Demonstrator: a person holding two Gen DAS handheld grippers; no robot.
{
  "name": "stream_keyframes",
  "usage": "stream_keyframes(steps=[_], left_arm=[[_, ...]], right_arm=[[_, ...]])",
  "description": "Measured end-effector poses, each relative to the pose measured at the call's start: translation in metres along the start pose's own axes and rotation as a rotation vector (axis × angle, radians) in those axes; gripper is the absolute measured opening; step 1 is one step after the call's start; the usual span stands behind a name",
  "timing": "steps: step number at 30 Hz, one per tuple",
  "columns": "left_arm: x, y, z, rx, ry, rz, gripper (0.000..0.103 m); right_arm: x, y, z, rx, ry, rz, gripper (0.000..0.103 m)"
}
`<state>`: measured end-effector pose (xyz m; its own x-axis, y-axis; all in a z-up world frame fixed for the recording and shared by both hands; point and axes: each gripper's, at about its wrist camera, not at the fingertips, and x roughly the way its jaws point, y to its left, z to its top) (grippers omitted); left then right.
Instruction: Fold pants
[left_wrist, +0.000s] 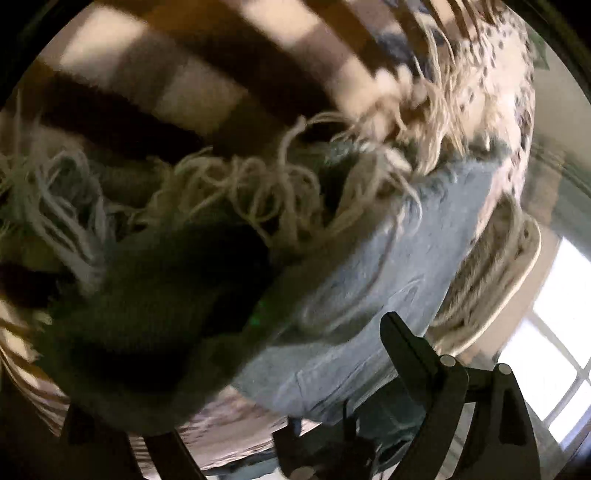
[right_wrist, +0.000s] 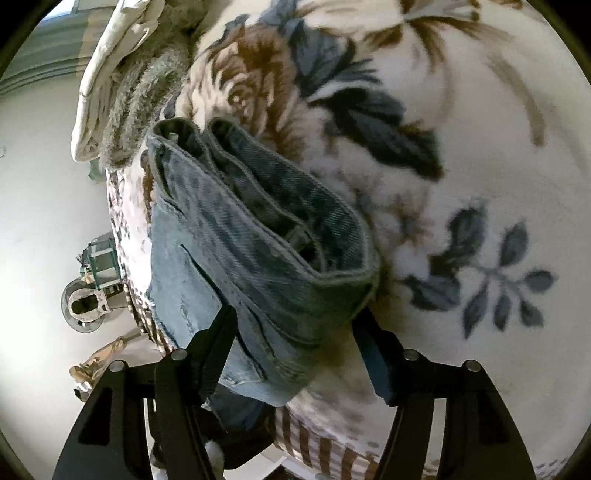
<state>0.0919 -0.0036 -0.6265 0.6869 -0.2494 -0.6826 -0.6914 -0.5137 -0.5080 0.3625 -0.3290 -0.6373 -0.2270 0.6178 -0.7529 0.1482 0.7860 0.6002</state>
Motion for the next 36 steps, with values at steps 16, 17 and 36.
stream_keyframes(steps=[16,17,36], left_arm=[[-0.021,-0.022,-0.003,0.463,0.033,-0.402,0.026],[-0.019,-0.007,0.004,0.407,0.036,-0.354,0.035],[0.020,-0.043,0.021,0.156,-0.014,0.021,0.103]], right_arm=[[0.012,0.013,0.002,-0.042,0.012,0.028,0.067],[0.012,0.013,0.002,-0.039,0.014,0.028,0.067],[0.026,0.013,0.013,-0.024,0.022,0.042,0.067]])
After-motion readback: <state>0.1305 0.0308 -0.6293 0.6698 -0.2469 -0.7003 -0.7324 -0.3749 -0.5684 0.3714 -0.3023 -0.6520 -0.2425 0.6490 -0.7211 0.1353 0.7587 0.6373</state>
